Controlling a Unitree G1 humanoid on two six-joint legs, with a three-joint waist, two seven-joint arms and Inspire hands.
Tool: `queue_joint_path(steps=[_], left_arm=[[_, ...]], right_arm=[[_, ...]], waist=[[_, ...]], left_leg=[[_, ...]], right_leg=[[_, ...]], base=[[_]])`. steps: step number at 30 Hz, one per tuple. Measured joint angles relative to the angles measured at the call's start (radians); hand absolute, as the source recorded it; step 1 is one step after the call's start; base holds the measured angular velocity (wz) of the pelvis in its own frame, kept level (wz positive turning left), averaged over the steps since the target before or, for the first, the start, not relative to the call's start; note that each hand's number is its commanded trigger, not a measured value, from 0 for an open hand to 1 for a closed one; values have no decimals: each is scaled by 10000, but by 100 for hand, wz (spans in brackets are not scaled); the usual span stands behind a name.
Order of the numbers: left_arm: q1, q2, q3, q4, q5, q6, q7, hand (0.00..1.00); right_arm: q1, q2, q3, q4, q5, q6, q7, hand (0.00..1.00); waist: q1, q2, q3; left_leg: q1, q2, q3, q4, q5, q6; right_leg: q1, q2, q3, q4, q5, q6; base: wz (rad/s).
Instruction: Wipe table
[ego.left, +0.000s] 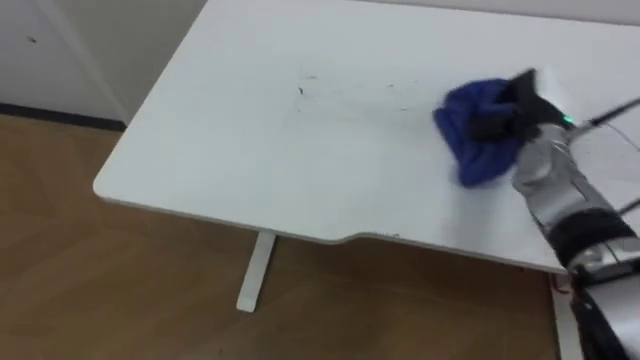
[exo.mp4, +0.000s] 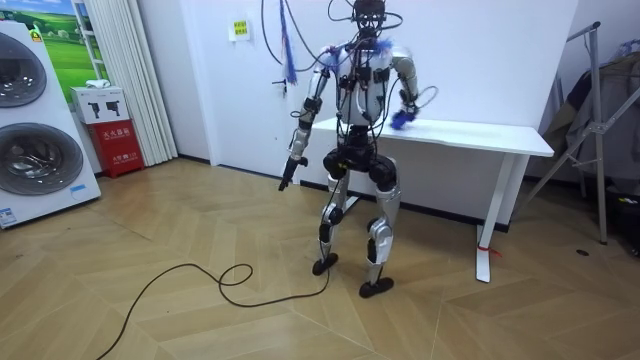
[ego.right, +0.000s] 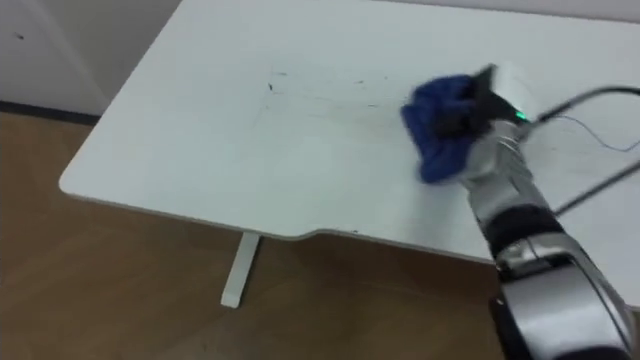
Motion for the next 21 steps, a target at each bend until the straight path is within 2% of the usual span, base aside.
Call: queue_joint_path(steps=[1, 2, 3, 4, 5, 6, 7, 9, 10, 11, 12, 13, 15, 17, 20, 21], left_arm=[[127, 9, -6, 2, -27, 10, -17, 0], [343, 24, -4, -7, -21, 23, -41, 0], [435, 24, 0, -6, 9, 36, -88, 0], [624, 44, 19, 1, 74, 46, -182, 0], [747, 68, 59, 26, 75, 47, -245, 0], [825, 103, 75, 29, 97, 47, -284, 0], [1011, 114, 213, 95, 111, 48, -349, 0], [1275, 129, 689, 89, 175, 36, -375, 0], [1353, 157, 847, 3, 176, 27, -375, 0], [1498, 206, 1180, -259, 187, -11, -359, 0], [1450, 261, 1366, -389, 192, -28, -340, 0], [1377, 318, 1370, -392, 192, -32, -336, 0], [1232, 461, 1445, -412, 268, -161, -328, 0], [1224, 459, 1687, -500, 334, -287, -267, 0], [1221, 397, 1700, -759, 376, -276, -155, 0], [1157, 343, 1654, -808, 521, -267, -147, 0]], right_arm=[[-29, -15, 17, -51, -88, -191, 53, 100], [-13, -21, 16, 43, -95, -213, 108, 100], [31, -46, 13, 144, -100, -211, 122, 100], [321, -243, -154, 346, -72, -275, 143, 100], [772, -502, -497, 619, -45, -347, 163, 100], [1055, -588, -859, 769, 183, -515, 162, 100], [1585, -676, -1519, 786, 580, -827, 175, 100], [2724, -915, -2662, 865, 1115, -1235, 207, 100], [3023, -946, -2978, 867, 1271, -1294, 214, 100], [3497, -1036, -3501, 866, 1478, -1430, 286, 100], [3846, -1209, -3954, 871, 1713, -1503, 371, 100], [4019, -1324, -4126, 886, 1884, -1503, 409, 100], [4531, -1665, -4670, 990, 2237, -1505, 527, 100], [4959, -2051, -5153, 1189, 2327, -1500, 497, 100], [5200, -2313, -5339, 1143, 2328, -1450, 180, 100], [5138, -2346, -5314, 1096, 2300, -1253, 95, 100]], waist=[[231, -94, 1], [282, -178, 9], [221, -201, 3], [129, -303, 6], [-51, -421, -4], [-185, -503, -7], [-543, -607, -8], [-1201, -641, 6], [-1352, -680, 6], [-1602, -796, -29], [-1935, -830, -46], [-2084, -833, -60], [-2402, -760, -176], [-2641, -541, -320], [-2821, -311, -368], [-2752, -249, -361]], left_leg=[[-114, -60, -208, -34, 79, 7], [-124, -151, -422, -64, 120, 36], [-111, -208, -542, -83, 132, 54], [-78, -340, -695, -76, 160, 103], [-82, -459, -695, -46, 193, 166], [-74, -542, -681, -46, 217, 204], [-5, -649, -672, -27, 233, 264], [374, -816, -599, 2, 147, 414], [472, -842, -541, -5, 111, 466], [565, -883, -419, 0, 40, 506], [538, -902, -409, 58, 5, 512], [523, -906, -403, 77, 4, 515], [523, -899, -331, 106, -12, 529], [689, -855, -87, 62, -50, 539], [803, -754, 140, 46, -85, 524], [822, -689, 237, 62, -101, 509]], right_leg=[[-7, -39, -160, -25, -22, 34], [87, -130, -383, 2, -93, 97], [189, -187, -511, 2, -140, 152], [342, -316, -748, 5, -238, 275], [575, -442, -922, 3, -325, 391], [701, -510, -961, -18, -381, 478], [916, -608, -959, -24, -435, 563], [1558, -711, -970, -186, -479, 689], [1660, -752, -960, -175, -517, 756], [1740, -809, -944, -190, -590, 869], [1763, -807, -949, -238, -591, 877], [1762, -807, -944, -243, -582, 879], [1722, -805, -859, -232, -553, 870], [1723, -800, -597, -200, -524, 858], [1717, -738, -376, -180, -466, 800], [1682, -692, -270, -178, -429, 759]], base=[[55], [61], [72], [90], [91], [89], [67], [53], [13], [-7], [-10], [-7], [-14], [-30], [-30], [-26]])
